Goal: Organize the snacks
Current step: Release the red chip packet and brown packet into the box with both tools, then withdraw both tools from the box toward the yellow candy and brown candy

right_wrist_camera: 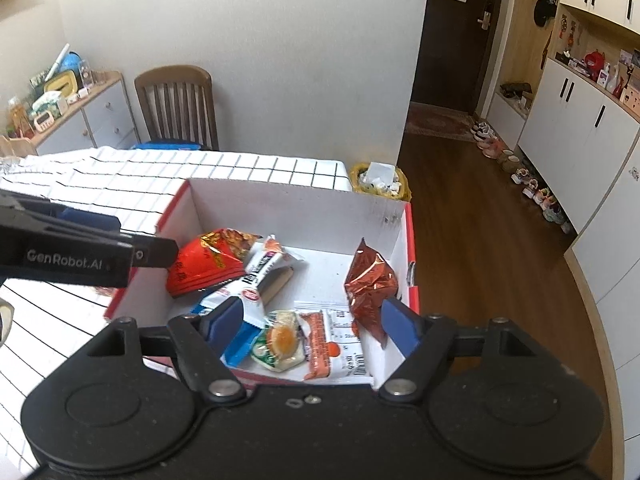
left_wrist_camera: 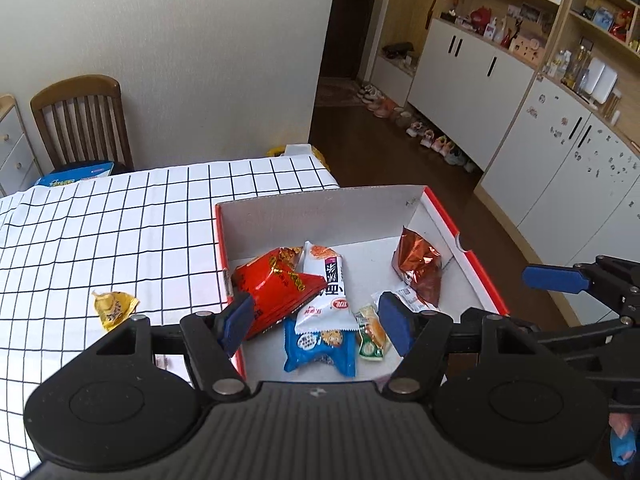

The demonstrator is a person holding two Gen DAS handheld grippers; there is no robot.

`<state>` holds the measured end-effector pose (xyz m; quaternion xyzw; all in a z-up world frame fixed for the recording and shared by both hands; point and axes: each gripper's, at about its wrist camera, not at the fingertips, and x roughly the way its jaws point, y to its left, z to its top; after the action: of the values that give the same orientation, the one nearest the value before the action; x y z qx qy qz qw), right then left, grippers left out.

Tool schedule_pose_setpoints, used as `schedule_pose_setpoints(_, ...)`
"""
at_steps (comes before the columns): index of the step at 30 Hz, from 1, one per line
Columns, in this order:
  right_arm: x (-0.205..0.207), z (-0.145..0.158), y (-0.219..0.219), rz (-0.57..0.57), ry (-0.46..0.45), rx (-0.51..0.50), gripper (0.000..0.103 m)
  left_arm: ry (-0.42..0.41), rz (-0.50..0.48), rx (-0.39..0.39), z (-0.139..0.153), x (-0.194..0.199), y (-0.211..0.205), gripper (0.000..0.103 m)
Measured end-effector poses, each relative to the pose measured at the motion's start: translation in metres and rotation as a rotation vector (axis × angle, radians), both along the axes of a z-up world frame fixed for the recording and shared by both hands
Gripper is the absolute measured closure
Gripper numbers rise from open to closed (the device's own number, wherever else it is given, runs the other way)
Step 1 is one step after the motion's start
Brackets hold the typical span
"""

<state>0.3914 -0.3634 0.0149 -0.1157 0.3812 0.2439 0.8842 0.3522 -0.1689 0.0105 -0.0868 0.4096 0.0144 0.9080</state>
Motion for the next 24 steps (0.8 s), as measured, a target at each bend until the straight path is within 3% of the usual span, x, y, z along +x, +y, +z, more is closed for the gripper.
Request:
schedule_pose_setpoints(16, -0.055, 0.027, 0.028, -0.004, -0.039, 0.102, 0.021, -0.080, -0.017, -0.018, 0.022, -0.078, 0.058, 0.035)
schedule_pose_setpoints(19, -0.064, 0.027, 0.039, -0.008, -0.030, 0.129, 0.019, -0.094, -0.015, -0.016, 0.023, -0.093, 0.074, 0.021)
schedule_pose_setpoints(24, -0.084, 0.027, 0.064, 0.002, -0.030, 0.158, 0.015, -0.100, 0.005, -0.027, 0.021, -0.114, 0.110, 0.021)
